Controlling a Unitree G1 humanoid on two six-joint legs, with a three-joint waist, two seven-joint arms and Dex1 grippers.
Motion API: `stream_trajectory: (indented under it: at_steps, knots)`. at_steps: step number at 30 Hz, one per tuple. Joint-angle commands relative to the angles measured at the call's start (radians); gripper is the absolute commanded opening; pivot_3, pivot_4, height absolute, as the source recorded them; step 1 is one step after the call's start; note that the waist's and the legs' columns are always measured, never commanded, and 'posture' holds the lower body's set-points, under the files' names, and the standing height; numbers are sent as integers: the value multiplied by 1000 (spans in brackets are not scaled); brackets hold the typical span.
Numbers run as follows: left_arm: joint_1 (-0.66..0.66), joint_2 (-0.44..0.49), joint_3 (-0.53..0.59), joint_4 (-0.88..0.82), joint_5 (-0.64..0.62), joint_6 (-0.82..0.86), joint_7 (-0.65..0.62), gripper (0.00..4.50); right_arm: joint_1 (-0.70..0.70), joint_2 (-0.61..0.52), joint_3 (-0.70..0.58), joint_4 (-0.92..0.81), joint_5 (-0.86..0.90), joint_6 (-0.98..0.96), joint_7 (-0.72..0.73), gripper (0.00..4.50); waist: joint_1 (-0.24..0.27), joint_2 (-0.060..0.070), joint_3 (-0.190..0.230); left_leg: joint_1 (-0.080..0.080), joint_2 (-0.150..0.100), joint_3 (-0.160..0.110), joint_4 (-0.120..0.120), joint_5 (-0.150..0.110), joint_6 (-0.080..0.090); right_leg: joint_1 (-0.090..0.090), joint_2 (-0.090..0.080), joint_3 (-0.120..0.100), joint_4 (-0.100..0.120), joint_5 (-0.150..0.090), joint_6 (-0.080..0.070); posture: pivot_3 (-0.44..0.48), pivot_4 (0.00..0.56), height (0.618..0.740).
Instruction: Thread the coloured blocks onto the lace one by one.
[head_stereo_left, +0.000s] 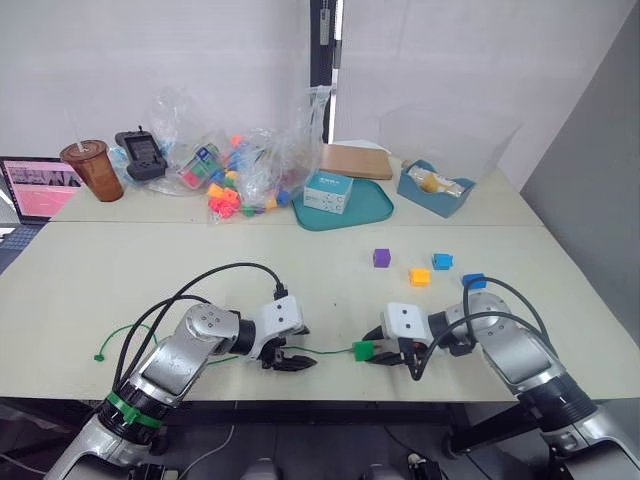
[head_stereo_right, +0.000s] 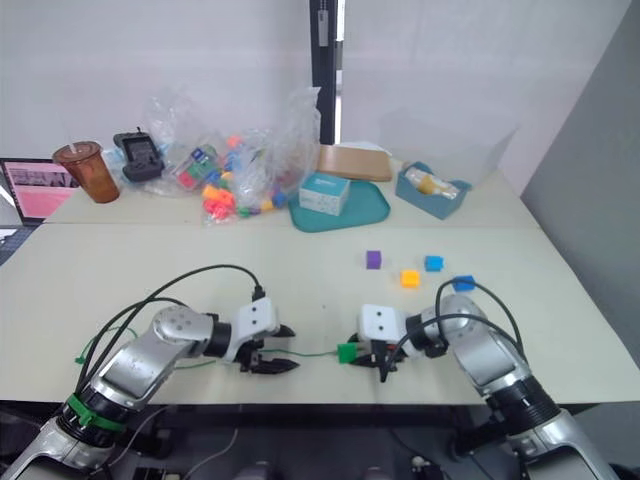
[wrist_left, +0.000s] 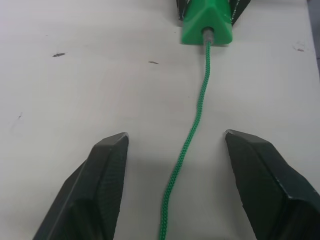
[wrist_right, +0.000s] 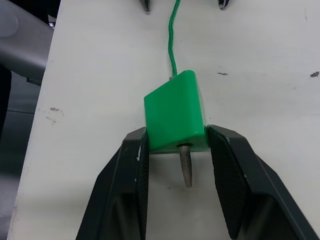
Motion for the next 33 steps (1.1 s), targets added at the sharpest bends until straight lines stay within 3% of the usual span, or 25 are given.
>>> stream_trajectory:
  at_steps: [1,6,7,19,26,33]
  knots:
    - [23,-30,-34,49,14,-34,9,1798,19,-2,52,20,-28,5,13,1272,0,0,0,0,0,0,0,0,0,0,0,0,0,0,0,0,150,740]
    - [22,-56,-47,77,32,-74,11,179,17,-2,49,18,-27,9,14,1272,1,0,-1,1,0,0,0,0,0,2,0,0,-1,0,0,0,150,740]
    - [20,-63,-46,79,28,-75,9,52,15,-1,48,21,-27,8,15,1272,1,0,-1,2,0,0,0,0,0,2,0,0,-1,0,0,0,150,740]
    - [-45,-170,-60,57,-22,-37,-10,52,19,-1,48,17,-31,21,6,1272,2,0,-1,2,0,0,0,0,0,3,0,0,-1,0,0,0,150,740]
    - [-52,-170,-60,74,-3,-32,11,52,25,-4,49,7,-28,28,0,1272,1,0,-1,2,0,0,0,0,0,3,0,0,-1,0,0,0,150,740]
    - [-64,-102,-23,4,-59,46,-43,2209,33,-2,41,-4,-14,43,-9,1272,-4,0,0,2,0,0,0,0,0,2,0,0,-1,0,0,0,150,740]
